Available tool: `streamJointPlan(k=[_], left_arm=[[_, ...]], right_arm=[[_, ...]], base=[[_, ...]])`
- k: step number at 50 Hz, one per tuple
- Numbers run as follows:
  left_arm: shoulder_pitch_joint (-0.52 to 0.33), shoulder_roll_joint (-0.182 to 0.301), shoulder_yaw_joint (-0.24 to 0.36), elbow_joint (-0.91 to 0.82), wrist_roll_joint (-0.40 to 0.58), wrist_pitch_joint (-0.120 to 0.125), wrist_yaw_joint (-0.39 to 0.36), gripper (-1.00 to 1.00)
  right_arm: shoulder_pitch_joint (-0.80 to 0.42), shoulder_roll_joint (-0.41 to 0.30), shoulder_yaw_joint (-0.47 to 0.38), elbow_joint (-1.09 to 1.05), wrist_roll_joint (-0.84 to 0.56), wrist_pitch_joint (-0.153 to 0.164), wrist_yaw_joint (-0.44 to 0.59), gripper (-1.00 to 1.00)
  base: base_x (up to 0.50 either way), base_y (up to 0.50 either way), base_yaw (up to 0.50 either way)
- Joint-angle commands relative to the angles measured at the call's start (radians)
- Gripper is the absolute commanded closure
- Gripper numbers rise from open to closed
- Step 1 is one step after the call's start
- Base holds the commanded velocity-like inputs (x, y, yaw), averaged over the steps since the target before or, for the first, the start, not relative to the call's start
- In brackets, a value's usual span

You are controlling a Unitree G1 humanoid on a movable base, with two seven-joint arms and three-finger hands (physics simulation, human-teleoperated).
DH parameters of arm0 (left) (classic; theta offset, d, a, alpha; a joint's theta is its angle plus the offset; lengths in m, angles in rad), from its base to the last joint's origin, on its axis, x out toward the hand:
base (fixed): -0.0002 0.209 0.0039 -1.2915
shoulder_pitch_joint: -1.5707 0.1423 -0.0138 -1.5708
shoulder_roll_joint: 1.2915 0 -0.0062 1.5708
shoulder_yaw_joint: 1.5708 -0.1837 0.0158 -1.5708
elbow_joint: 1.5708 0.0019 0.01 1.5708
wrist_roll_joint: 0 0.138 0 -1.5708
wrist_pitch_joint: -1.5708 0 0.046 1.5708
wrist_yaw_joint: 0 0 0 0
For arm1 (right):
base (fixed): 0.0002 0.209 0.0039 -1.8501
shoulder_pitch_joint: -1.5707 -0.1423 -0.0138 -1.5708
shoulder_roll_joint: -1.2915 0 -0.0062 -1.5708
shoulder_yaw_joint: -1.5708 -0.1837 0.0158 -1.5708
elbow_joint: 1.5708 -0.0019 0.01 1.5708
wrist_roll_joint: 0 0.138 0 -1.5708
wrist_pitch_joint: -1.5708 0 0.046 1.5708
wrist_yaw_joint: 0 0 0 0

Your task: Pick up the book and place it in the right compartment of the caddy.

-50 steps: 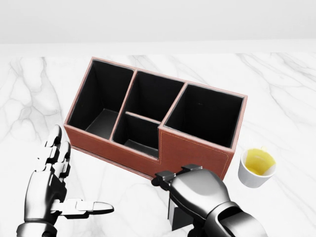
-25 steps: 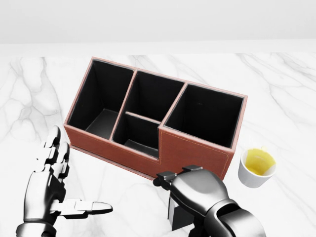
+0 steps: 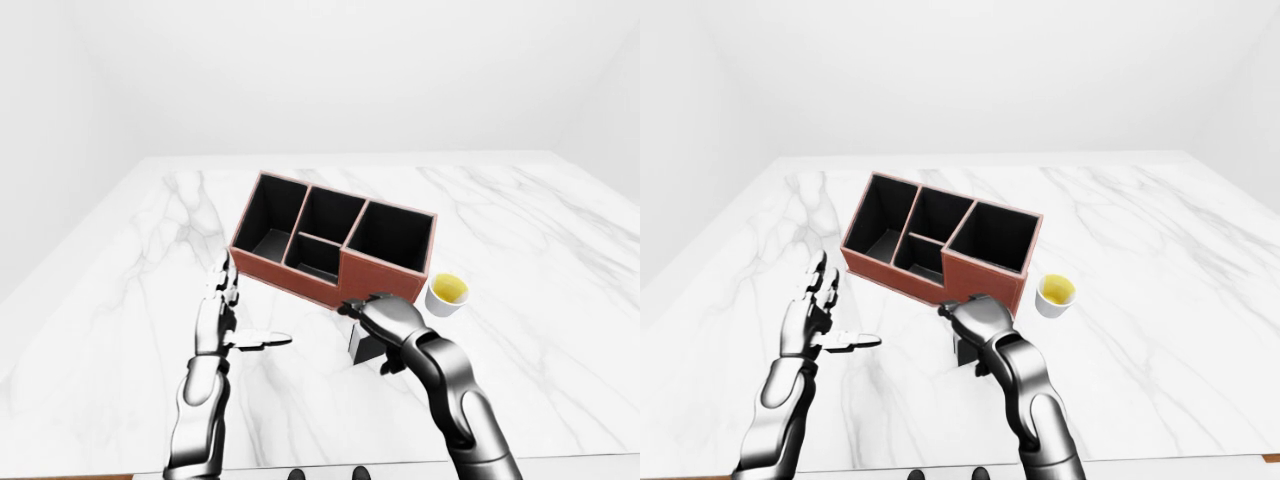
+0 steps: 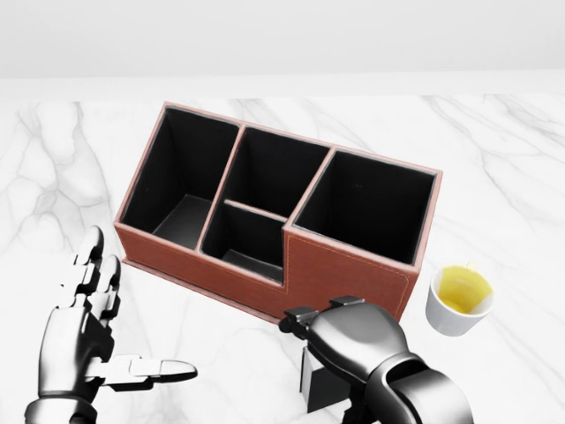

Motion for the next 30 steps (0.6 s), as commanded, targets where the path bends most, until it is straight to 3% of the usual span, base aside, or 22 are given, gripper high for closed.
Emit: streamJointPlan(k=[1, 30], left_arm=[[-0.004, 0.002, 0.003, 0.016, -0.004, 0.0, -0.002, -1.0], [-0.009, 0.004, 0.005, 0.047, -0.005, 0.0, 0.0, -1.0]], right_arm=[[-0.009, -0.004, -0.004, 0.024, -0.017, 0.0, 0.0, -0.45], [-0.042, -0.007, -0.021, 0.1, -0.026, 0.0, 0.0, -0.44]], base=[[0.0, 0.0, 0.0], [0.0, 0.0, 0.0]])
